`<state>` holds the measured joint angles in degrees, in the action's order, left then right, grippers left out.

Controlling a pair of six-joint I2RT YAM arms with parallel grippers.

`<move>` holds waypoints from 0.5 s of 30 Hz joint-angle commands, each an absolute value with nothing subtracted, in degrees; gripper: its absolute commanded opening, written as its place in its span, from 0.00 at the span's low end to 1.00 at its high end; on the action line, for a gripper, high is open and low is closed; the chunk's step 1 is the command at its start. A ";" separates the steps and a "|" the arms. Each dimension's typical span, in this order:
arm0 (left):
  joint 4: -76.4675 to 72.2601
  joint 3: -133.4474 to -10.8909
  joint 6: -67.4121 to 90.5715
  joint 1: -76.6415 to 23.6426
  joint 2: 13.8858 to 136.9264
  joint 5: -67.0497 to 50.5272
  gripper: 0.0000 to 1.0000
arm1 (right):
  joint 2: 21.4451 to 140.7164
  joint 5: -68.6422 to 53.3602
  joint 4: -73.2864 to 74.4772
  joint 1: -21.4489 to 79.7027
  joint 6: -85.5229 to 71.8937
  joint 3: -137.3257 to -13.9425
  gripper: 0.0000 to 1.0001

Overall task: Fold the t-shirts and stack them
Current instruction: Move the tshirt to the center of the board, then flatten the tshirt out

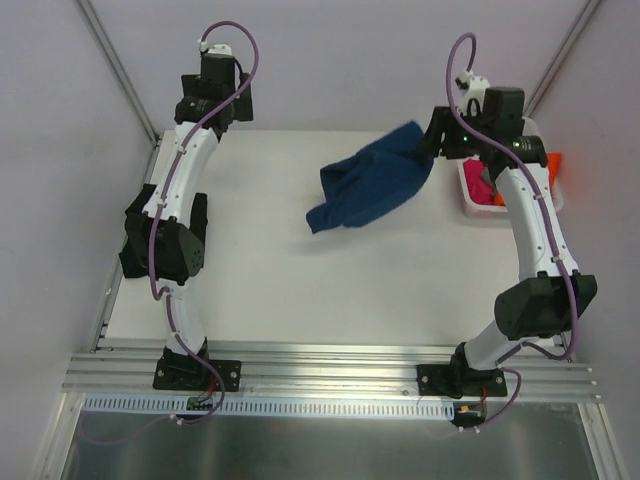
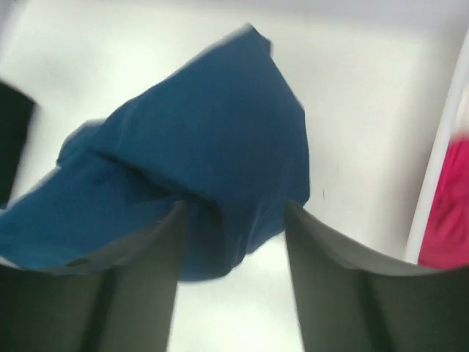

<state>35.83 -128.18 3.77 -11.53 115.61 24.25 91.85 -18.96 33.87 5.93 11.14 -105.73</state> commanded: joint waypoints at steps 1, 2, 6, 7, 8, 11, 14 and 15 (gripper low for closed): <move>35.51 -129.03 5.97 -11.96 114.17 21.71 0.99 | 89.66 -20.30 40.34 3.87 14.94 -93.48 0.70; 35.51 -129.02 6.06 -11.78 114.00 20.23 0.99 | 88.69 -20.04 39.73 4.04 15.03 -91.51 0.81; 35.60 -128.50 6.24 -10.73 113.82 18.02 0.99 | 89.20 -19.69 38.41 5.62 14.41 -94.03 0.86; 35.77 -128.32 6.24 -10.55 113.91 17.76 0.99 | 90.34 -19.69 38.76 6.93 15.11 -95.96 0.86; 35.95 -128.23 6.24 -10.37 113.99 17.58 0.99 | 91.57 -19.86 39.28 7.55 15.29 -99.80 0.84; 36.38 -127.79 6.59 -10.02 113.82 17.49 0.99 | 96.32 -21.44 39.73 9.93 14.33 -105.36 0.80; 36.47 -127.27 6.42 -9.93 112.86 17.93 0.99 | 101.59 -22.24 39.73 13.35 14.93 -107.57 0.74; 36.56 -127.18 6.15 -9.84 112.59 18.02 0.99 | 102.99 -21.71 39.81 14.32 15.55 -108.54 0.74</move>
<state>36.47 -127.50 5.45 -10.37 115.61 18.39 98.08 -20.21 39.79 11.51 14.06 -106.21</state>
